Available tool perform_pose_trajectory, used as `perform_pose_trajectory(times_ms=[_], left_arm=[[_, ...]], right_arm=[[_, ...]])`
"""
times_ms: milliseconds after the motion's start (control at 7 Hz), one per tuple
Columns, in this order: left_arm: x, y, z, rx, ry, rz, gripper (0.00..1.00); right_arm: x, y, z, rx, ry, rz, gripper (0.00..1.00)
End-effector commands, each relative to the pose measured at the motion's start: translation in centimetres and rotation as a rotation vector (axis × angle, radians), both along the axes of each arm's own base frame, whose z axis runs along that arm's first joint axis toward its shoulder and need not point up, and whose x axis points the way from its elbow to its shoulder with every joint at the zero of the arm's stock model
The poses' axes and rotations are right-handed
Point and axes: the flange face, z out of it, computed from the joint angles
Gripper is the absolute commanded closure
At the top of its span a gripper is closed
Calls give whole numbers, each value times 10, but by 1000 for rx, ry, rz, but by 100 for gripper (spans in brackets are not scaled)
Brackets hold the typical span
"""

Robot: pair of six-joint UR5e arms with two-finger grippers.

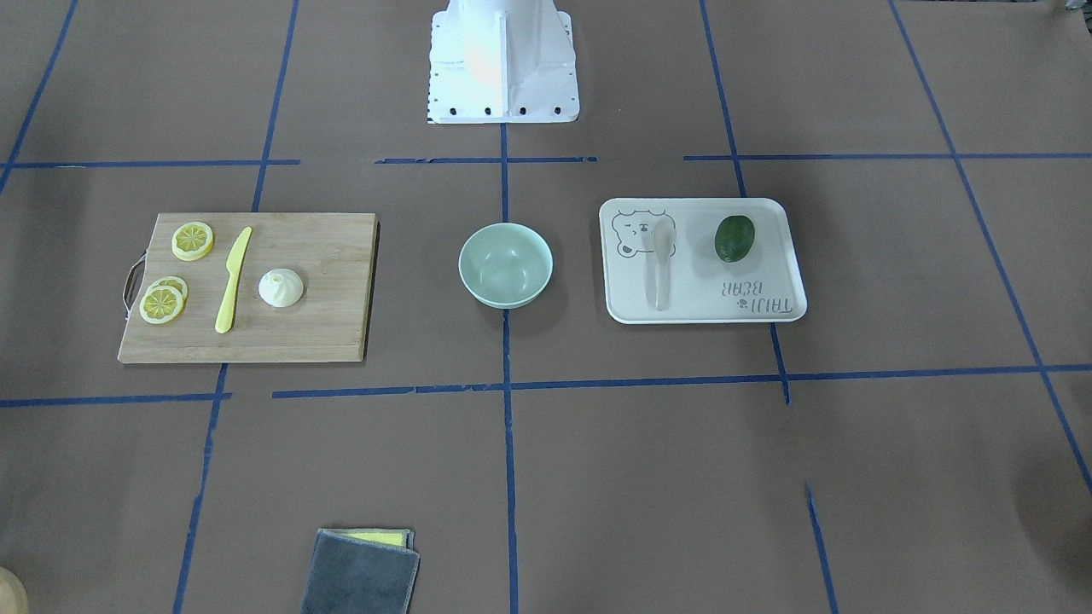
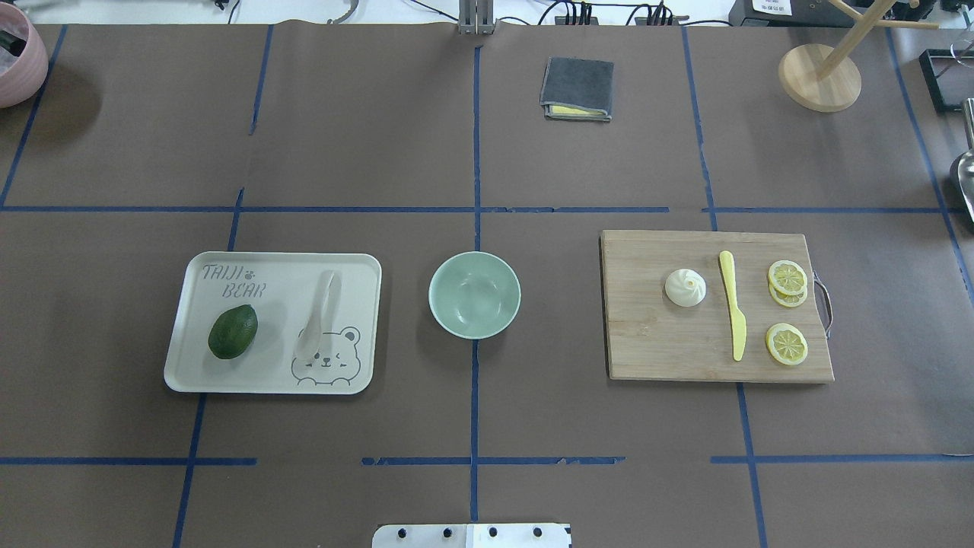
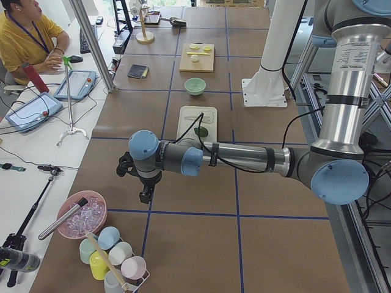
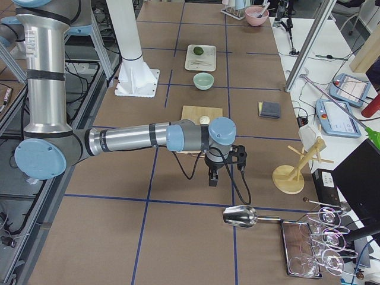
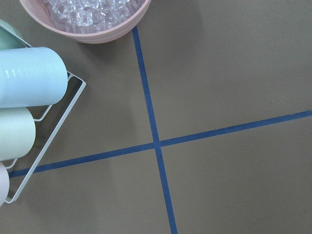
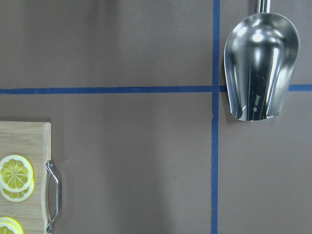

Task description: Put spoon and bun in bowl

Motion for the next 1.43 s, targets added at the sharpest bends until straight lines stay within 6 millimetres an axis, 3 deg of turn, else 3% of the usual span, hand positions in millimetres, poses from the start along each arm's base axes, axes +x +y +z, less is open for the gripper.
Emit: perform_pose_trajectory(times_ms=[0,286,429,571,714,857,1143,1286], left_arm=[[24,9,-29,84,2,59,0],[26,22,-20,67,-6,60,0],[26,23,-26,147,15,60,0],[56,19,-47,314,59,118,0],[94,33,-52,264,149,122,0],[171,47,-91,177,250,146,0],[316,46,-198,56,352,45,1],[392,68,-229,6,354,53,1]], right_arm=[[4,4,-13,27,-13,10,0],[4,7,-15,30,-19,9,0],[4,7,-12,21,-13,12,0],[1,6,-13,22,-19,10,0],[-2,6,-15,74,-25,0,0],[-22,7,-18,126,-37,-39,0],[-45,8,-21,131,-80,-89,0],[-48,6,-25,139,-81,-93,0]])
